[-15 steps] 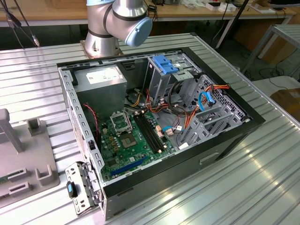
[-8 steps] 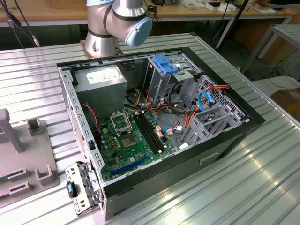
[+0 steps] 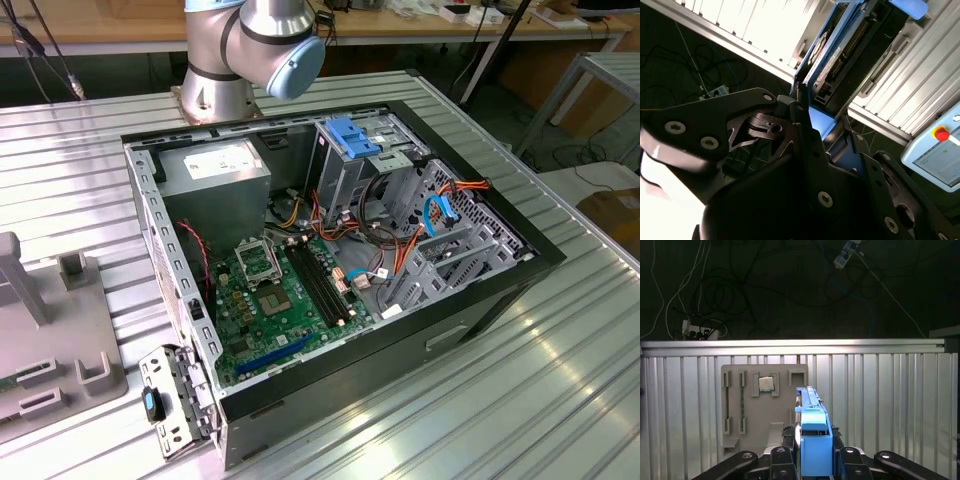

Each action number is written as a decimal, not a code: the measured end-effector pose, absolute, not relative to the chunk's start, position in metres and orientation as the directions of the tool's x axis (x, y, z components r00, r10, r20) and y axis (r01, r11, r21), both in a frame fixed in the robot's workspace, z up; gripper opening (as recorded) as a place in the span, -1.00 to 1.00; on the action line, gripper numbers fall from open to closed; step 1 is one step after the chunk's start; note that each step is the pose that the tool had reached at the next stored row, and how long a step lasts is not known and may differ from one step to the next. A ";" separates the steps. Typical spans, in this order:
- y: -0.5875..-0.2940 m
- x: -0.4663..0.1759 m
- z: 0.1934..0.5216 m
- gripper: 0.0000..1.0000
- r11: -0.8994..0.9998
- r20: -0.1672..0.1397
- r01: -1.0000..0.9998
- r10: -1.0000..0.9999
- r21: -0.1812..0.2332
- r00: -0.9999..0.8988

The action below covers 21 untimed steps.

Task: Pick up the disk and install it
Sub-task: 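Pick up the disk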

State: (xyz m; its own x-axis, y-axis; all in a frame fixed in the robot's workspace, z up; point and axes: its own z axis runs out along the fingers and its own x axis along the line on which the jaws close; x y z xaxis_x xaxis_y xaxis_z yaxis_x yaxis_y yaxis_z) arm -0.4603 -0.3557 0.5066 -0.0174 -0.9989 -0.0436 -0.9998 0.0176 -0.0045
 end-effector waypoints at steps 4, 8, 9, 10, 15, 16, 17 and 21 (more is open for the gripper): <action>-0.356 -0.460 0.507 -0.26 0.018 -0.044 -1.000 -0.999 -0.004 -0.017; -0.356 -0.460 0.507 -0.26 0.018 -0.044 -1.000 -0.999 -0.004 -0.017; -0.356 -0.460 0.507 -0.26 0.018 -0.044 -1.000 -0.999 -0.004 -0.017; -0.356 -0.460 0.507 -0.26 0.018 -0.044 -1.000 -0.999 -0.004 -0.017; -0.356 -0.459 0.507 -0.26 0.018 -0.044 -1.000 -0.999 -0.004 -0.017; -0.356 -0.457 0.507 -0.26 0.018 -0.044 -1.000 -0.999 -0.004 -0.017; -0.356 -0.455 0.507 -0.26 0.018 -0.044 -1.000 -0.999 -0.004 -0.017; -0.356 -0.445 0.507 -0.26 0.018 -0.044 -1.000 -0.999 -0.004 -0.017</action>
State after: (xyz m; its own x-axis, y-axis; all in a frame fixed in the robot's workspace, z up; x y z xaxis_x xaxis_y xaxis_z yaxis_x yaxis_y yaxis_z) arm -0.4454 -0.3557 0.5072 -0.0174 -0.9989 -0.0436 -0.9998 0.0176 -0.0044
